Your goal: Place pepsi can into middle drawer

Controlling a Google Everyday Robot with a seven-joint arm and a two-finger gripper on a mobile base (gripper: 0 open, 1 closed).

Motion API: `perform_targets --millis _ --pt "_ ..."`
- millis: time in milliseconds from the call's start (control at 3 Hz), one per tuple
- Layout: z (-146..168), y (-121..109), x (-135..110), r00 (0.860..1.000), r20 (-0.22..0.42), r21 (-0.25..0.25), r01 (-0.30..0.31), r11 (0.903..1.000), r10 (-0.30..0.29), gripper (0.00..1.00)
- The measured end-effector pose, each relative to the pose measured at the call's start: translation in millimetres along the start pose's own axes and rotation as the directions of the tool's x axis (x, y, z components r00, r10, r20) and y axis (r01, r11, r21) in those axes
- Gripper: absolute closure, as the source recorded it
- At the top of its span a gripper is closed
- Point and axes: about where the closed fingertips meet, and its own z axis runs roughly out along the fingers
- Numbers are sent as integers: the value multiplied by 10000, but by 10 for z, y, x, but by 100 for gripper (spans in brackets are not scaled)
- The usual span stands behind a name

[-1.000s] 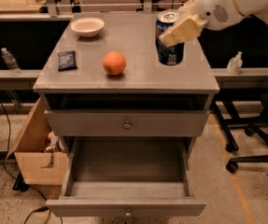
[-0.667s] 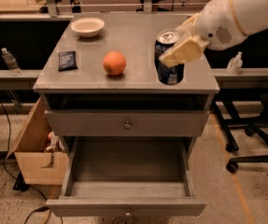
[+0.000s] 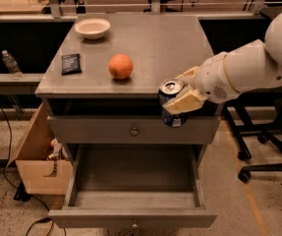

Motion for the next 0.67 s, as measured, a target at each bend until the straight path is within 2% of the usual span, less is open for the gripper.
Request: perform_targets --millis 333,667 --pt "0 0 0 10000 0 0 0 10000 0 100" --pt "273 133 218 9998 220 -322 31 9995 -24 100"
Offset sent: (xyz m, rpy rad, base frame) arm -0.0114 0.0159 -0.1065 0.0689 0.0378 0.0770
